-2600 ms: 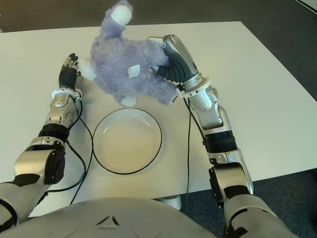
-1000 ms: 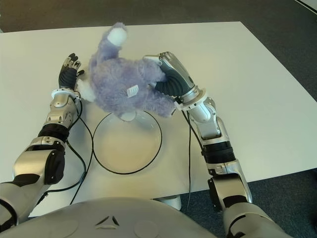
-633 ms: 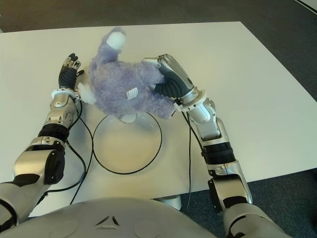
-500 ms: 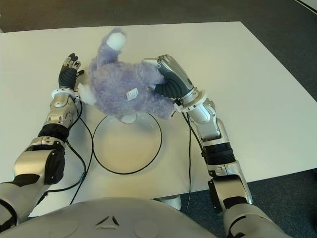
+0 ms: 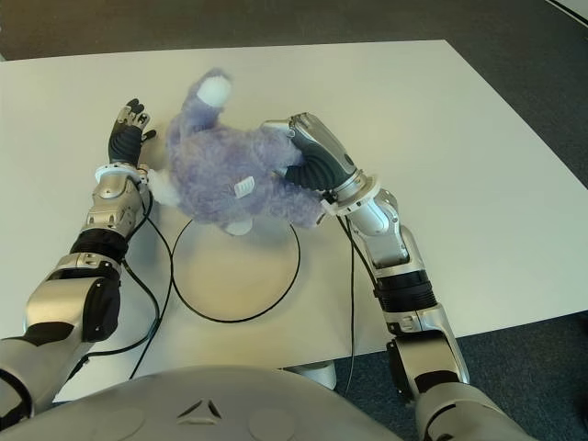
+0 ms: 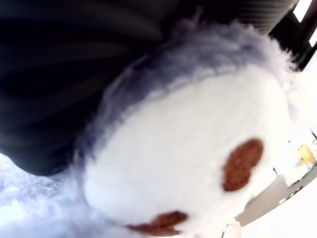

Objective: Put the doll into the plate.

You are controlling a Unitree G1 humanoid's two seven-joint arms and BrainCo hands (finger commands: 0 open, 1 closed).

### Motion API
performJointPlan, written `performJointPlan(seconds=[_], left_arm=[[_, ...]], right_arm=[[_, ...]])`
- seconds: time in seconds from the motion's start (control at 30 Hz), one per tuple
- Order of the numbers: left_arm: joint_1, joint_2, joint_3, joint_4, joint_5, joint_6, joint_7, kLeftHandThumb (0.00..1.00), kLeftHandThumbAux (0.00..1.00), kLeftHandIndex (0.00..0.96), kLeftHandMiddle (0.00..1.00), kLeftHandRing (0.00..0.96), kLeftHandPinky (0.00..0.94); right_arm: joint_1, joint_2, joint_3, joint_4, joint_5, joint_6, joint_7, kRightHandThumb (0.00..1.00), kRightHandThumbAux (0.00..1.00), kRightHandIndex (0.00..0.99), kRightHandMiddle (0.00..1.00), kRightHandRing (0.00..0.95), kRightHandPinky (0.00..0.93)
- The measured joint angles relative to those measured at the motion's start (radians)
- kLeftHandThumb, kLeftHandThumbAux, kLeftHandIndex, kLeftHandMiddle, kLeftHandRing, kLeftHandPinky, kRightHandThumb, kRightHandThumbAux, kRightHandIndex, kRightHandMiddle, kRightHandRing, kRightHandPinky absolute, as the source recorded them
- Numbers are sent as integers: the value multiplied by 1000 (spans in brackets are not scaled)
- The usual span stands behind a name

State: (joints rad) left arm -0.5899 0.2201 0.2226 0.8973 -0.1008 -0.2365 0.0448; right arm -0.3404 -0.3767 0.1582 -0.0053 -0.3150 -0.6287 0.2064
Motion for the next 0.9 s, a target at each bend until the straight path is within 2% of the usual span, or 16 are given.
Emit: performJointPlan(seconds=[0.9], left_arm=[[10, 0, 1, -23, -7, 15, 1, 578, 398, 0, 0, 0, 64]], right_arm=[[65, -2, 23, -11, -1, 12, 26, 711, 714, 439, 838, 840, 840]])
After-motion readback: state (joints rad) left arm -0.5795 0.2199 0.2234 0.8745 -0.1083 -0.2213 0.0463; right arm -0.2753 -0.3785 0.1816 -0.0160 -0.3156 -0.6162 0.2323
